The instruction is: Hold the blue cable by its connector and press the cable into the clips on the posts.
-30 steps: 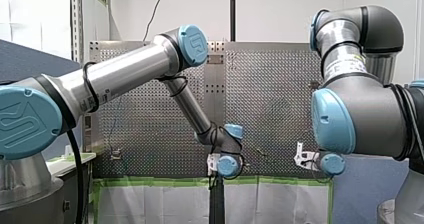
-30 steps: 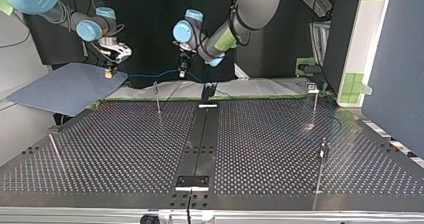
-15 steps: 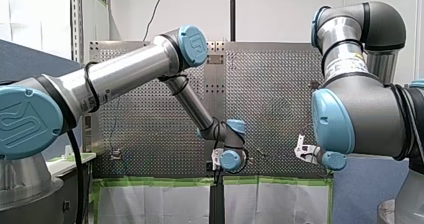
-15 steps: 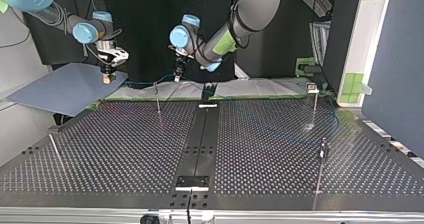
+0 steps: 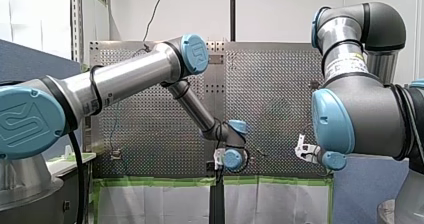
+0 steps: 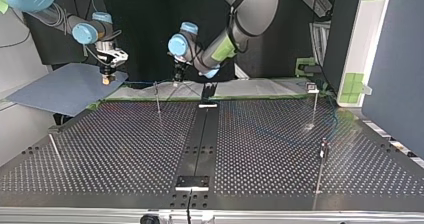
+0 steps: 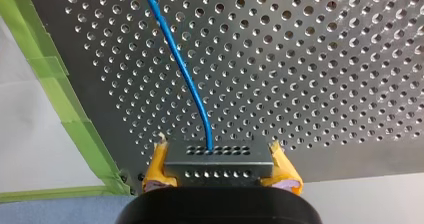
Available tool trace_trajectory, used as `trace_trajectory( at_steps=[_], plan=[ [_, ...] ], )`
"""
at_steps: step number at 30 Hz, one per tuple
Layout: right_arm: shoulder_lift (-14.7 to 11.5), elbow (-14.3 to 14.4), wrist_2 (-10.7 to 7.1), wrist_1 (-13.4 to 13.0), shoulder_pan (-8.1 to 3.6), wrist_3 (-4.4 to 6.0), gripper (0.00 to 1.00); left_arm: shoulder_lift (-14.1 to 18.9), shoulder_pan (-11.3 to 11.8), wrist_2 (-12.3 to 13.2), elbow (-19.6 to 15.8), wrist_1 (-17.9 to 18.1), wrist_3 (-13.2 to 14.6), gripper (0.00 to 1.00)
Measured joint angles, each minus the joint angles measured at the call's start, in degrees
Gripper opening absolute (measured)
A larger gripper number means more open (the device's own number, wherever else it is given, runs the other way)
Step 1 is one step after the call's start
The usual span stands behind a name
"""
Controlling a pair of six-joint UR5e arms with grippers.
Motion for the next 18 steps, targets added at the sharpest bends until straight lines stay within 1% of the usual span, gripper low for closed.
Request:
trace_trajectory(
  at_steps=[5,13,18],
  plan=[
    [0.1,-0.3,0.65,0.0,-0.07,0.08,0.0,0.0,0.8,0.5,1.3,-1.2,-0.1,0.0],
    [0.2,-1.2,1.72,0.0,-0.12,0.54,0.0,0.0,1.9,1.1,1.7,-2.3,-0.1,0.0],
    [0.7,-1.7,1.88,-0.1,-0.06,0.32,0.0,-0.1,2.5,2.0,1.8,-2.6,-0.2,0.0]
  ],
)
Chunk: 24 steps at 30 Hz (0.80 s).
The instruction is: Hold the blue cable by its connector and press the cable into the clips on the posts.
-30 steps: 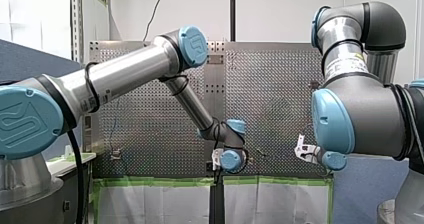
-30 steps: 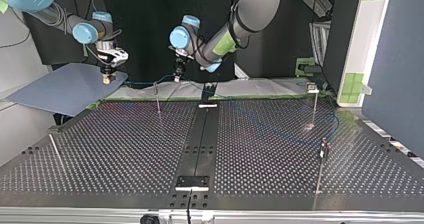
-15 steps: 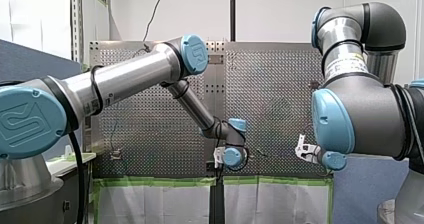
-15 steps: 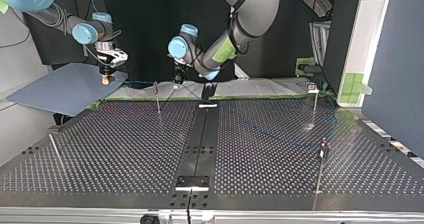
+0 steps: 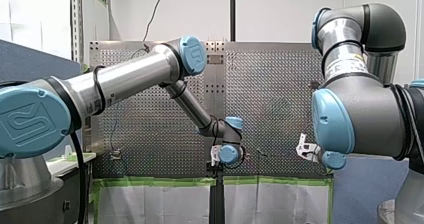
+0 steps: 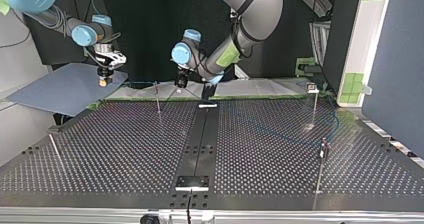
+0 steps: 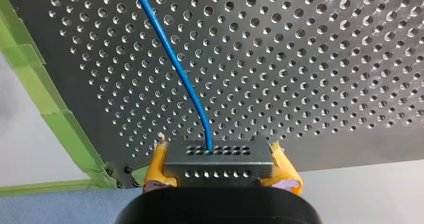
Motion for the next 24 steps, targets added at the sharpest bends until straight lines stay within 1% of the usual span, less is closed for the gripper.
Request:
trace_trajectory(
  at_steps=[6,11,14,16,24],
  plan=[
    [1.4,-1.2,-0.3,0.2,0.26,-0.47,0.0,-0.5,0.0,1.9,1.1,-0.2,-1.5,0.0],
    [1.6,-2.0,-0.43,0.5,0.53,-0.68,0.0,-3.0,0.2,2.9,3.8,-2.4,-2.4,0.0],
    [1.8,-2.5,-0.45,0.5,0.61,-0.63,0.0,-4.6,0.4,3.2,5.7,-3.7,-3.1,0.0],
    [1.8,-2.7,-0.42,0.6,0.63,-0.55,0.0,-5.1,0.6,3.3,6.7,-4.0,-3.3,0.0],
    [2.0,-4.2,-0.26,0.7,0.64,-0.28,0.0,-5.5,1.5,3.5,10.4,-5.3,-3.5,0.0]
  ],
)
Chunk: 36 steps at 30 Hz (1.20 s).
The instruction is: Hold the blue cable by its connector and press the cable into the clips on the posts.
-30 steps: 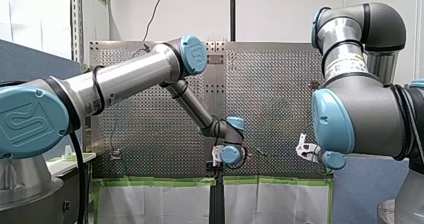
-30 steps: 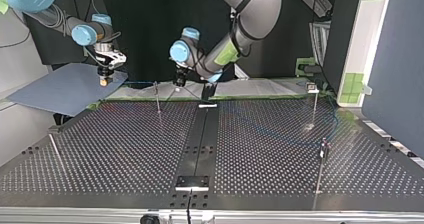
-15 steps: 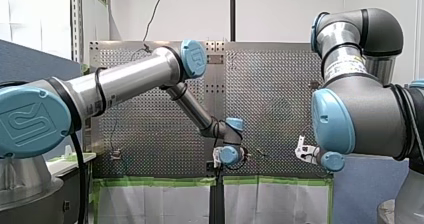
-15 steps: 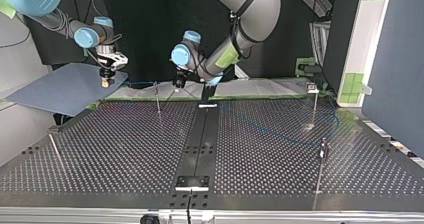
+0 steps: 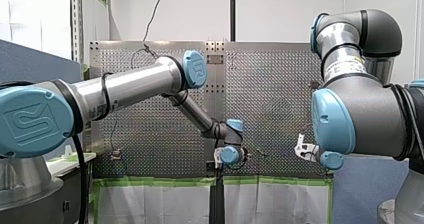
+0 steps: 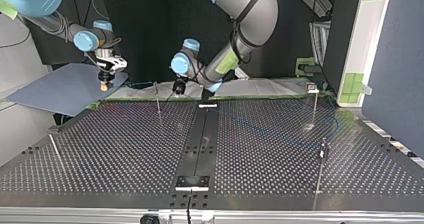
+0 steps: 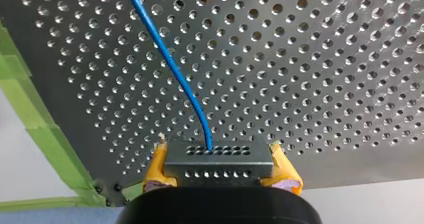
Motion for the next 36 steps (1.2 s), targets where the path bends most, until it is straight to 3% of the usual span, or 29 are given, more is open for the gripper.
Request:
trace_trajectory(
  at_steps=[18,29,36],
  plan=[
    [0.5,-4.1,0.0,1.0,0.0,1.18,0.0,0.0,1.9,-0.2,2.0,-1.8,0.0,0.0],
    [3.3,-9.3,-0.07,5.5,0.35,0.83,0.0,0.0,2.0,-1.5,2.6,-1.6,0.2,0.0],
    [3.8,-10.8,-0.2,6.0,0.43,1.05,0.0,0.0,2.2,-2.3,2.6,-1.5,0.3,0.0]
  ],
)
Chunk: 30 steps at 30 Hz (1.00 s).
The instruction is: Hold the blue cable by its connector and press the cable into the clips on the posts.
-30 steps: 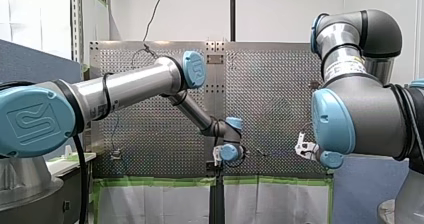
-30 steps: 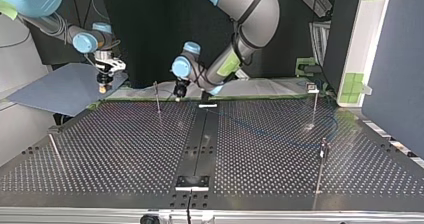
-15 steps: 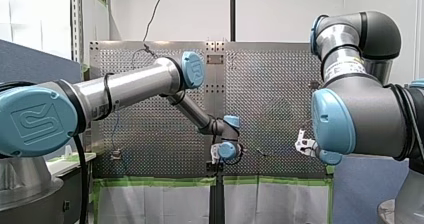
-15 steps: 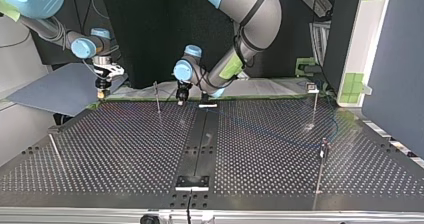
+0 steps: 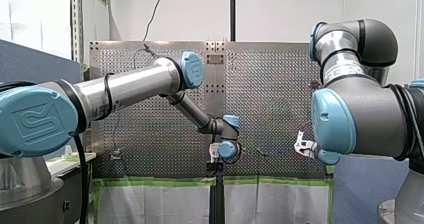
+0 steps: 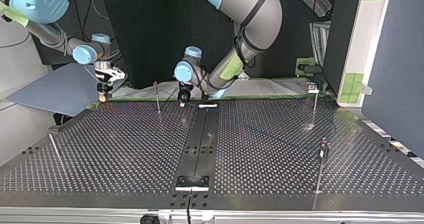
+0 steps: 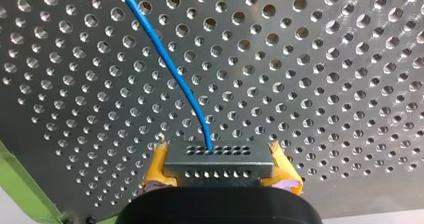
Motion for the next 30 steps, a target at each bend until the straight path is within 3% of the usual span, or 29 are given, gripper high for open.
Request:
trace_trajectory(
  at_steps=[9,16,18,25,27,28,29,30],
  plan=[
    [0.6,-2.6,-0.97,0.3,0.03,0.13,0.0,0.0,0.2,-0.2,0.0,0.0,0.0,0.0],
    [3.1,-5.0,-1.76,2.7,0.29,-0.17,0.0,0.0,0.0,-0.6,0.0,0.0,0.3,0.03],
    [3.4,-5.2,-1.79,3.0,0.28,-0.22,0.0,0.0,-0.1,-1.2,0.1,0.0,0.9,0.25],
    [3.6,-6.3,-1.82,5.0,0.33,-0.34,0.0,0.0,-0.7,-2.4,0.0,-0.5,3.7,0.35],
    [3.6,-6.4,-1.82,5.5,0.34,-0.4,0.0,0.0,-0.7,-1.8,-0.2,-0.5,3.9,0.63],
    [3.6,-6.4,-1.82,5.6,0.34,-0.44,0.0,0.0,-0.6,-1.4,-0.3,-0.6,3.9,0.63],
    [3.6,-6.4,-1.82,5.8,0.35,-0.54,0.0,0.0,-0.6,-0.8,-0.5,-0.6,3.9,0.89],
    [3.6,-6.4,-1.82,5.9,0.36,-0.63,0.0,0.0,-0.6,-0.3,-0.7,-0.6,4.0,1.0]
  ],
)
